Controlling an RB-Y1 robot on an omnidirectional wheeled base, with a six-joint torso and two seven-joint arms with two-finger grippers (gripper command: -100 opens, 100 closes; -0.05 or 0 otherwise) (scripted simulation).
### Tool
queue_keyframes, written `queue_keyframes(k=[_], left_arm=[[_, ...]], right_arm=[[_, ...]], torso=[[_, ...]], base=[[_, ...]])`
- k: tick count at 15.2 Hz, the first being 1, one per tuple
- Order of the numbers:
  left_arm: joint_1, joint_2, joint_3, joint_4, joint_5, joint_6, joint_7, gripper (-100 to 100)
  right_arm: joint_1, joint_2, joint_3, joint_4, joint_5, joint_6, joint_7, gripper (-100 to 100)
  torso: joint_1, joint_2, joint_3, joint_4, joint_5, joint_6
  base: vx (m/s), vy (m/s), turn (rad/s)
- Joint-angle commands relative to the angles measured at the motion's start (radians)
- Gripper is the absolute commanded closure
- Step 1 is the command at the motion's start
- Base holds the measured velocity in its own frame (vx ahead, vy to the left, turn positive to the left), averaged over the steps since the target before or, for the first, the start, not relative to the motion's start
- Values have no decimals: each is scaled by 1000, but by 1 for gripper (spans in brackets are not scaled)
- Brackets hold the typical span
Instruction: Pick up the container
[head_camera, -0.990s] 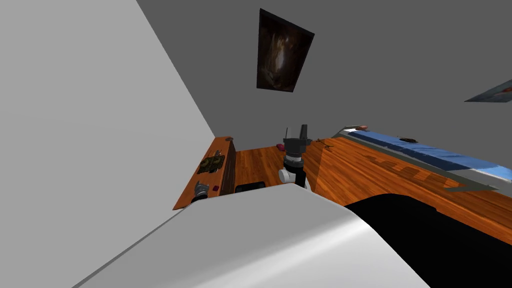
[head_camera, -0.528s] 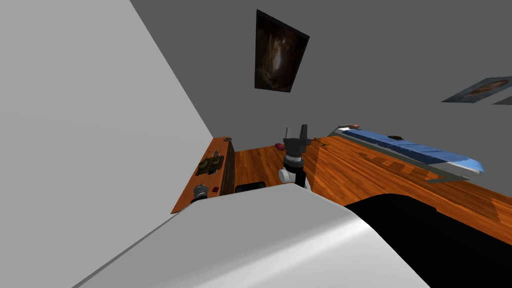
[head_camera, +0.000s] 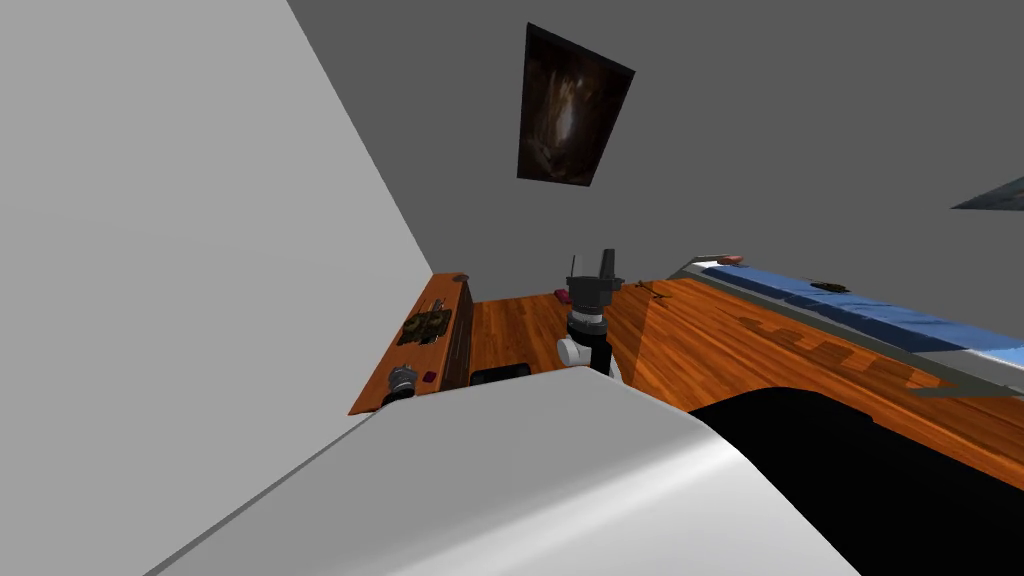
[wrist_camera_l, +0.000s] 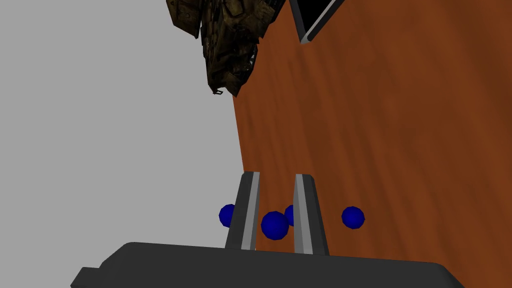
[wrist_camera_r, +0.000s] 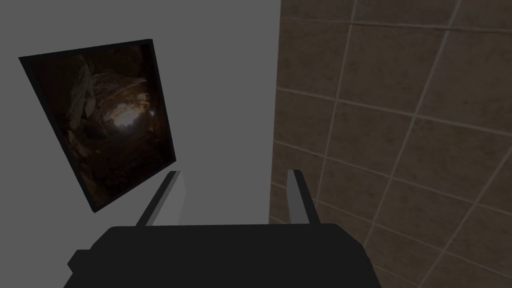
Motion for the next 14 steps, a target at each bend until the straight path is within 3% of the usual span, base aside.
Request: queue_keyframes(k=[1, 12, 13, 14], left_arm=[[-10, 2, 8, 9, -43, 1, 23, 100], [-73, 13, 63, 67, -277, 12, 166, 100], [-73, 13, 63, 67, -288, 12, 166, 100], [-69, 12, 60, 64, -267, 9, 154, 100]], right_arm=[[0, 0, 0, 0, 0, 0, 0, 0], [0, 0, 0, 0, 0, 0, 0, 0], [0, 0, 0, 0, 0, 0, 0, 0], [0, 0, 0, 0, 0, 0, 0, 0]], torso=[[0, 0, 0, 0, 0, 0], [1, 0, 0, 0, 0, 0], [1, 0, 0, 0, 0, 0], [1, 1, 0, 0, 0, 0]], base=[[11, -44, 101], [5, -35, 123], [4, -34, 98], [2, -19, 24]])
